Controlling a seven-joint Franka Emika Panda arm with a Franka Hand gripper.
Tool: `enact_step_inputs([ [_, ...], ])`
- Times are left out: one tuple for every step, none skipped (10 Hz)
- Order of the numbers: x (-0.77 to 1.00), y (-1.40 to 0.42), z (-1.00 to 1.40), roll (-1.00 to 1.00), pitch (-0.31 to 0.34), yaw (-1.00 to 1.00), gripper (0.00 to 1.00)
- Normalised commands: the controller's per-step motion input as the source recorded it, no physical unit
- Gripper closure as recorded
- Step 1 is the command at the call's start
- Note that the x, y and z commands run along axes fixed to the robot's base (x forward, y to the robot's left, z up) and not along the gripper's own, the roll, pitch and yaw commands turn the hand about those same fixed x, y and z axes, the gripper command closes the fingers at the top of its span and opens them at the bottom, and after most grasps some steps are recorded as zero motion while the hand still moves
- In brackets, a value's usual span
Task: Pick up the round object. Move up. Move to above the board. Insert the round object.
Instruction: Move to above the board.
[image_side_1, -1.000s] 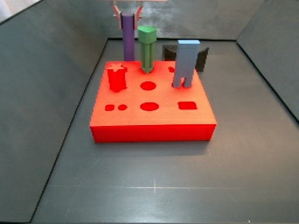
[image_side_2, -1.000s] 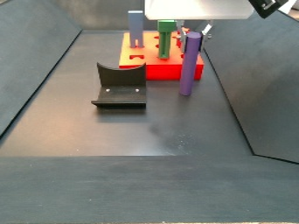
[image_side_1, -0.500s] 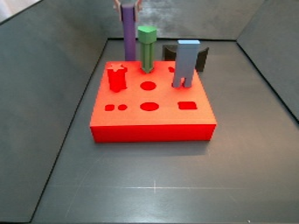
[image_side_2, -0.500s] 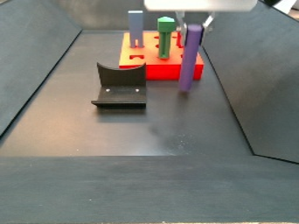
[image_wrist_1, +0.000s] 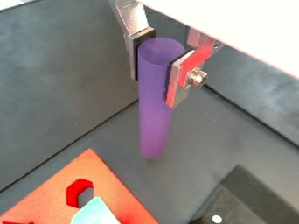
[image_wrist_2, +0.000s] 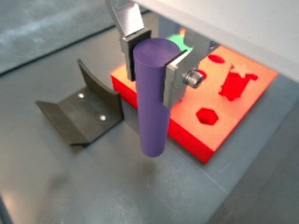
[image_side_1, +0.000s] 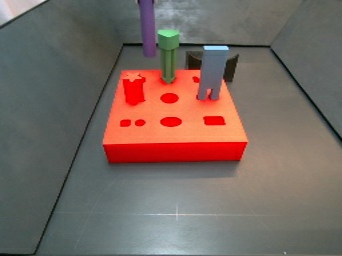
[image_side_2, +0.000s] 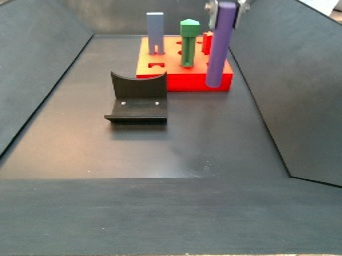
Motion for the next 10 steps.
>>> enact_step_inputs([
  [0.04, 0.05, 1.0, 0.09, -0.047, 0.1, 1.0],
  [0.04, 0.05, 1.0, 0.09, -0.019, 0.08, 1.0],
  [0.04, 0.05, 1.0, 0.09, 0.036, 0.05, 1.0],
  [0.04, 0.05, 1.0, 0.09, 0.067, 0.04, 1.0],
  [0.04, 0.04, 1.0, 0.09, 0.086, 0.03, 1.0],
  [0.04, 0.04, 1.0, 0.08, 0.087, 0.03, 1.0],
  [0.03, 0.03, 1.0, 0.08, 0.086, 0.03, 1.0],
  [0.03, 0.03, 1.0, 0.08, 0.084, 0.03, 1.0],
  [0.02, 0.02, 0.9, 0.08, 0.082, 0.03, 1.0],
  [0.02, 0.01, 0.74, 0.08, 0.086, 0.03, 1.0],
])
